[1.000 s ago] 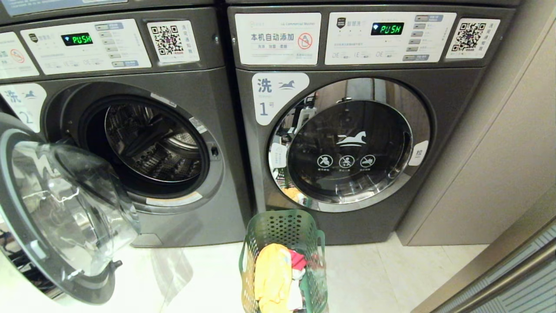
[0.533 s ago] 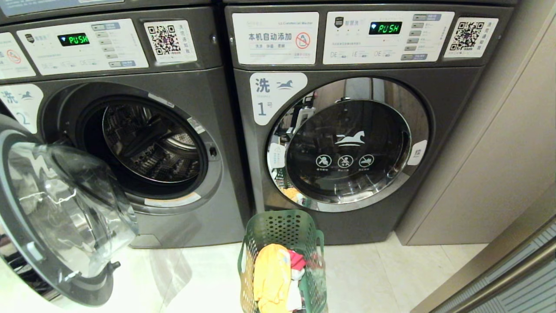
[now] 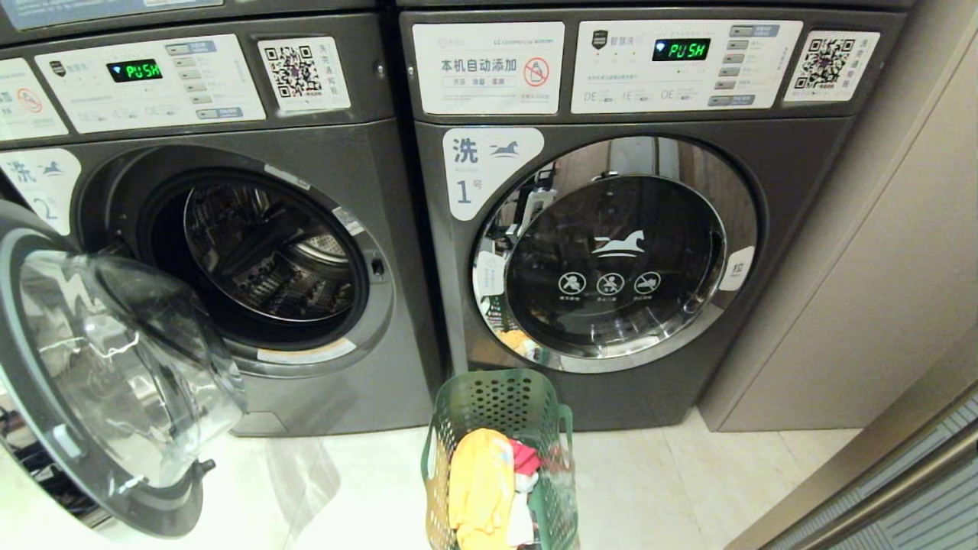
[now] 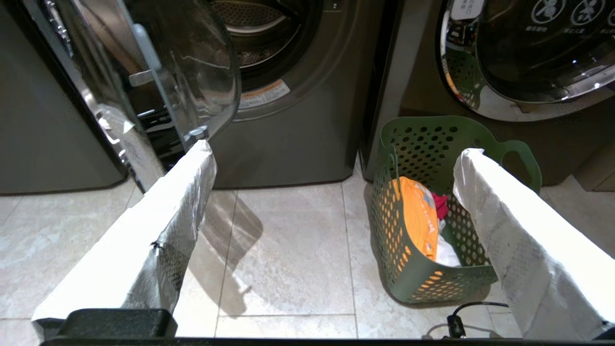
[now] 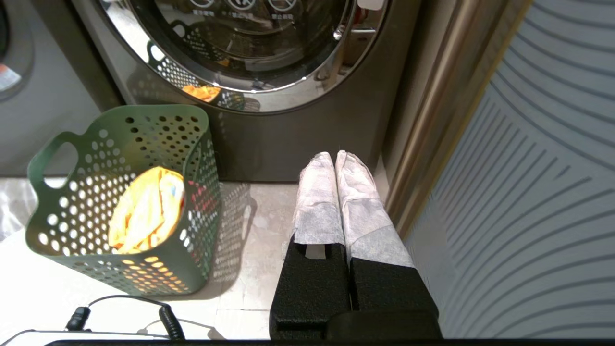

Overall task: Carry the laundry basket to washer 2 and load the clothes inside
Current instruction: Place the clothes into the washing machine

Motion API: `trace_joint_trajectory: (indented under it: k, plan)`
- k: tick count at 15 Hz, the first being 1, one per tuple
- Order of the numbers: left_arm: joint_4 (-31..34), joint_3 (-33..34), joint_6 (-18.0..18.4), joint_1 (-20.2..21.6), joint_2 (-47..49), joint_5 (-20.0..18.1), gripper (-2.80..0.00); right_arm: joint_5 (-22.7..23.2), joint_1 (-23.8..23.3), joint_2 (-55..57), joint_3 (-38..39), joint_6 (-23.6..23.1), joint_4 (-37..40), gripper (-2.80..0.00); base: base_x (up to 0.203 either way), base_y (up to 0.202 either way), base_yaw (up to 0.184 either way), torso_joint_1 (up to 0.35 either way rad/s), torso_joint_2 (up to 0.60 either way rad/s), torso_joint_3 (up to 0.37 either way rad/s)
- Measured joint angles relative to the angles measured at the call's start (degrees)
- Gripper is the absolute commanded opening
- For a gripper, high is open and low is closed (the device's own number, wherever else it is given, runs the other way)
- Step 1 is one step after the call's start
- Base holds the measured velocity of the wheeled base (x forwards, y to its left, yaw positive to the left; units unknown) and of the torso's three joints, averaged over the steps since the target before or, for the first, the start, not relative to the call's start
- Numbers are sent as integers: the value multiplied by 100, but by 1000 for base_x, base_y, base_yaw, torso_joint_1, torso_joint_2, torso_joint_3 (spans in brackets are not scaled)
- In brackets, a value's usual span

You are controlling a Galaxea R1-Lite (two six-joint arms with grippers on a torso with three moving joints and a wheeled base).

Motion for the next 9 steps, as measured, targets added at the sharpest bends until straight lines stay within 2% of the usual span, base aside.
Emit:
trace_joint_trajectory:
  k: [9]
  plan:
    - [8,0,2,0,0,0,0,-1,0,0,0,8,0,-280,0,189,-1,3,3,5]
